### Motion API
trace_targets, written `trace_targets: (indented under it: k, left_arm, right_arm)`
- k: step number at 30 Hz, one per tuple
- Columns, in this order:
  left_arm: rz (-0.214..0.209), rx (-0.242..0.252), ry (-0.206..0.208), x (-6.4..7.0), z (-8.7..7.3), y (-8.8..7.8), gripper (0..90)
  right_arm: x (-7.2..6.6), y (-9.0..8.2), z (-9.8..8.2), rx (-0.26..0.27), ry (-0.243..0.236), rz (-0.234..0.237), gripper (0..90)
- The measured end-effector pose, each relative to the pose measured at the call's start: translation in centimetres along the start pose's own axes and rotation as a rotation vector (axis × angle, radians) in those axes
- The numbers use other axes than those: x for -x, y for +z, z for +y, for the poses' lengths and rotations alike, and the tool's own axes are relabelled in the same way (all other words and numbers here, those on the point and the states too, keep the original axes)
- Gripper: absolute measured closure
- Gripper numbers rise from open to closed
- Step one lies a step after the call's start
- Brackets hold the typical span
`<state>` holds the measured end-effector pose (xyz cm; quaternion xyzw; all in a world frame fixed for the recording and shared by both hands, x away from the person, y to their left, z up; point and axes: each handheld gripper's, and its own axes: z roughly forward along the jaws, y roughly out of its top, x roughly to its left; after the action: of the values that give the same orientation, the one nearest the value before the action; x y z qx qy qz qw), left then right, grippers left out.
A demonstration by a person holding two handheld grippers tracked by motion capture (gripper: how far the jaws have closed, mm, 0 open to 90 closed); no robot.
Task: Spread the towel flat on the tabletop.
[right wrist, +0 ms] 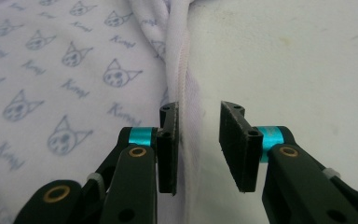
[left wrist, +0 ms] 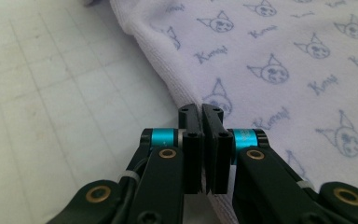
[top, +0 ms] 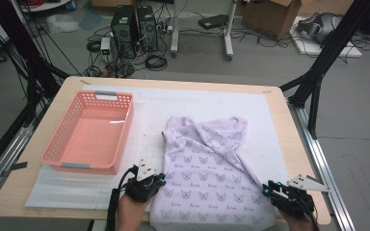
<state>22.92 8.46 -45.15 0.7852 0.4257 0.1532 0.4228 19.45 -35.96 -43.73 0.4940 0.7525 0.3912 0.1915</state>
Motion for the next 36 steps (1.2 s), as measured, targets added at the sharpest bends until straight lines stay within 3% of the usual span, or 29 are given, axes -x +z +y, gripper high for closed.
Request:
trace_targets:
  k: [5,8,9,10,11,15,18,22,28,36]
  left_arm:
    - [-0.021,0.002,-0.003,0.5,-1.5,-1.8,86.4]
    - [-0.026,0.01,0.007,0.7,-2.0,-2.5,84.4]
    - [-0.024,0.019,0.002,0.6,-2.1,-2.6,81.6]
    - [-0.024,0.032,-0.012,0.4,-2.1,-2.7,77.1]
    - [-0.024,0.048,-0.027,0.1,-2.1,-2.8,73.7]
    - [-0.011,0.095,-0.062,-0.9,-1.6,-2.9,60.7]
    - [-0.01,0.121,-0.073,-1.3,-1.2,-2.9,57.0]
    - [-0.024,0.154,-0.076,-1.9,-0.6,-2.8,52.2]
    - [-0.028,0.151,-0.045,-2.8,0.4,-1.8,51.1]
    - [-0.076,0.157,-0.037,-4.6,2.2,0.0,50.9]
  right_arm:
    - [-0.5,2.3,0.9,-0.029,-0.01,0.004,64.0]
    - [-0.8,3.2,1.0,-0.053,-0.026,0.001,67.4]
    - [-0.8,3.1,0.9,-0.046,-0.03,-0.002,72.6]
    - [-0.7,3.0,0.9,-0.047,-0.026,0.005,83.6]
    - [-0.6,2.7,0.8,-0.05,-0.031,0.008,84.7]
    - [-0.4,1.3,-0.1,-0.063,-0.055,-0.026,84.7]
    - [-0.2,0.5,-0.5,-0.067,-0.04,-0.028,74.5]
    - [0.4,-0.2,-0.3,-0.017,-0.002,-0.022,68.2]
    - [1.0,0.1,1.0,0.034,0.014,-0.024,71.4]
    - [1.8,2.4,3.1,0.024,-0.003,-0.013,72.5]
